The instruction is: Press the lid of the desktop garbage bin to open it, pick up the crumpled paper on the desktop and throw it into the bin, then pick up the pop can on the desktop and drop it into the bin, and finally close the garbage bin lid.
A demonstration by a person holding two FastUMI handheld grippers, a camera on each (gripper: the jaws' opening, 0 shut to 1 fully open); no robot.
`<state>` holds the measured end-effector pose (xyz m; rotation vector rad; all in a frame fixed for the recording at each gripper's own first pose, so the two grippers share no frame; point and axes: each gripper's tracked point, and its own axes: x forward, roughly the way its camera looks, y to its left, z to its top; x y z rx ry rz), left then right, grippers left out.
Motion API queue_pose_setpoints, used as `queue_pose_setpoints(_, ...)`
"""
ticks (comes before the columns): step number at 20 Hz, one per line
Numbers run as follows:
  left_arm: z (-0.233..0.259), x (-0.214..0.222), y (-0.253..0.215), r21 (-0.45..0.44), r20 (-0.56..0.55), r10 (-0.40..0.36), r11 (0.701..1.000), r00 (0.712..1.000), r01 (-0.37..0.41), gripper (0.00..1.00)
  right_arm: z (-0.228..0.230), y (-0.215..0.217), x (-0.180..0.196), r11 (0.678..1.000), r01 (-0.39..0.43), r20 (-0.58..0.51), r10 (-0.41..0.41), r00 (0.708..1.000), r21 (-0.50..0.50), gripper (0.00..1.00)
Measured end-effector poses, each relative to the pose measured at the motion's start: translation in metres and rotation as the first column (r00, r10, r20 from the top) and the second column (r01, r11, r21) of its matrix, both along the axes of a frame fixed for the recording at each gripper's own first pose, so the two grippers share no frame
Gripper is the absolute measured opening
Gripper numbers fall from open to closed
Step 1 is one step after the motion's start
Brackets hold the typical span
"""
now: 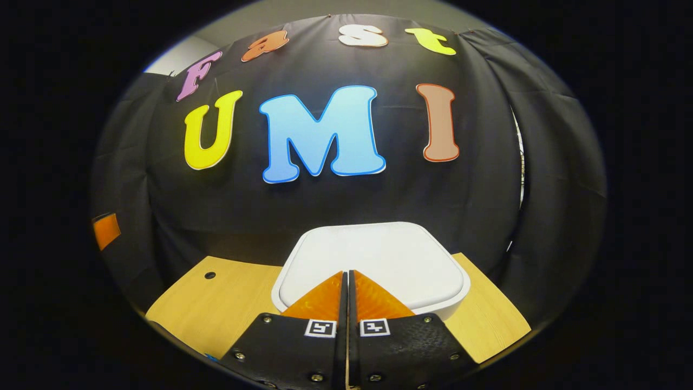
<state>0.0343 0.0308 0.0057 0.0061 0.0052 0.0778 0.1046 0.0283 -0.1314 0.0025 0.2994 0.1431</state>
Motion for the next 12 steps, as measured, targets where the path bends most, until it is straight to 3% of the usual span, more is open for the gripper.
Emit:
queue_pose_setpoints(6, 0.0009, -0.0009, -0.0024, -0.011, 0.004, -0.002, 1.000, 1.000, 0.002, 0.97, -0.0037, 0.0001, -0.0005, 1.000, 0.001, 0.080, -0.001, 0.997, 0.003, 0.02)
queue_pose_setpoints(12, -0.0009, -0.0037, 0.0017, -0.015, 0.005, 0.005, 1.000, 1.000, -0.005, 0.97, -0.0078, -0.0010, -0.0026, 0.999, 0.001, 0.056, -0.003, 0.998, 0.032, 0.02)
